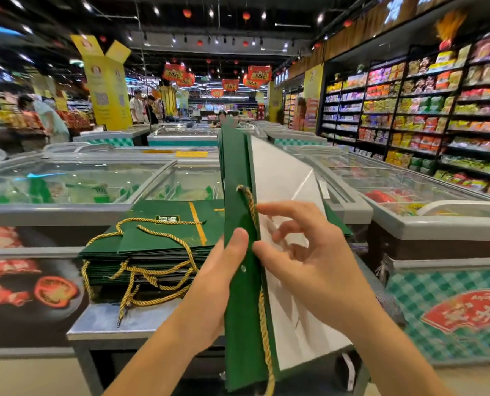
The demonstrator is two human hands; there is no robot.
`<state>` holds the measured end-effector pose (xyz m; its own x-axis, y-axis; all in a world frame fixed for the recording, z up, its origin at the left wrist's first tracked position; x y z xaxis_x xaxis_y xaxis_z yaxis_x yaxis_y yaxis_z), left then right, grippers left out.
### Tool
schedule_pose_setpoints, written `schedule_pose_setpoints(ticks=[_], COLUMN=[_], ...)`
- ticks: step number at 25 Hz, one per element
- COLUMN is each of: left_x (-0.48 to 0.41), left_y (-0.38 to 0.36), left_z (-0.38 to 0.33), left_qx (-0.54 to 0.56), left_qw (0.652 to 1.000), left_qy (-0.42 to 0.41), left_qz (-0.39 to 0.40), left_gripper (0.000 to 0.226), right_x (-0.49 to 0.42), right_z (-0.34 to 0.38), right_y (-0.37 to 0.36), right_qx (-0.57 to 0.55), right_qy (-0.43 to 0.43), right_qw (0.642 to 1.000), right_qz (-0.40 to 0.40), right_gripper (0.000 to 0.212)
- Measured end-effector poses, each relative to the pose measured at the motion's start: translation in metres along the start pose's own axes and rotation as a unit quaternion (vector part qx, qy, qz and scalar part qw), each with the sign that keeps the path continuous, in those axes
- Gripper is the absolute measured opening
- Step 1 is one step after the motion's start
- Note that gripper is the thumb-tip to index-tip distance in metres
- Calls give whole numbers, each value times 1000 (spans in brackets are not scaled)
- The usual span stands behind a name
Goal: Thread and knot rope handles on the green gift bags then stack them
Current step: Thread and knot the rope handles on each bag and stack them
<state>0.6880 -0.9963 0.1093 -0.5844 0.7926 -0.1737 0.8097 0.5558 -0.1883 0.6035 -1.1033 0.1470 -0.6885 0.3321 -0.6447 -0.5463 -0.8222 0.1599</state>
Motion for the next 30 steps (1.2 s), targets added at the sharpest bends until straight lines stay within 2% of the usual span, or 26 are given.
schedule_pose_setpoints(ticks=[1,3,7,12,16,19,21,24,30], left_x=[-2,-12,-28,-32,-36,-40,-41,-41,-43], left_y=[4,14,34,51,58,59,59,62,66], left_z=[1,8,35,70,76,79,80,82,86], left_qx=[6,9,-70,-190,-207,-191,-186,-167,-96], left_qw=[1000,998,994,977,975,977,978,983,992], left_qy=[8,22,45,52,41,58,58,56,61], left_qz=[-20,-62,-68,-77,-75,-72,-68,-60,-58], left_gripper=[54,34,30,28,29,28,28,30,30], right_x=[-2,-4,5,38,66,80,85,84,86], right_z=[-9,-26,-70,-95,-86,-95,-103,-105,-95], right_y=[1,4,6,-4,-14,-20,-26,-31,-48], right_qx=[15,69,172,199,204,249,289,278,263], right_qy=[-1,4,-16,-50,-45,-14,41,99,130], right_qw=[1000,997,980,956,922,893,886,906,925], right_qz=[4,27,100,208,327,373,361,303,242], right_gripper=[39,39,33,40,53,50,37,11,6])
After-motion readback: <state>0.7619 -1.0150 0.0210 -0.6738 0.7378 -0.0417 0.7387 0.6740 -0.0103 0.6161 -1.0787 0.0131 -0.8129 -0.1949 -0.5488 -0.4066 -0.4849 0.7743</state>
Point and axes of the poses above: each hand's wrist, its own x-axis away from the middle knuckle, its own y-axis out of the back of the hand, z = x × y, the point moved 4 cm from there along -x, towards the middle knuckle, and after that the axes turned 10 degrees about -x, right-handed, at the moved point
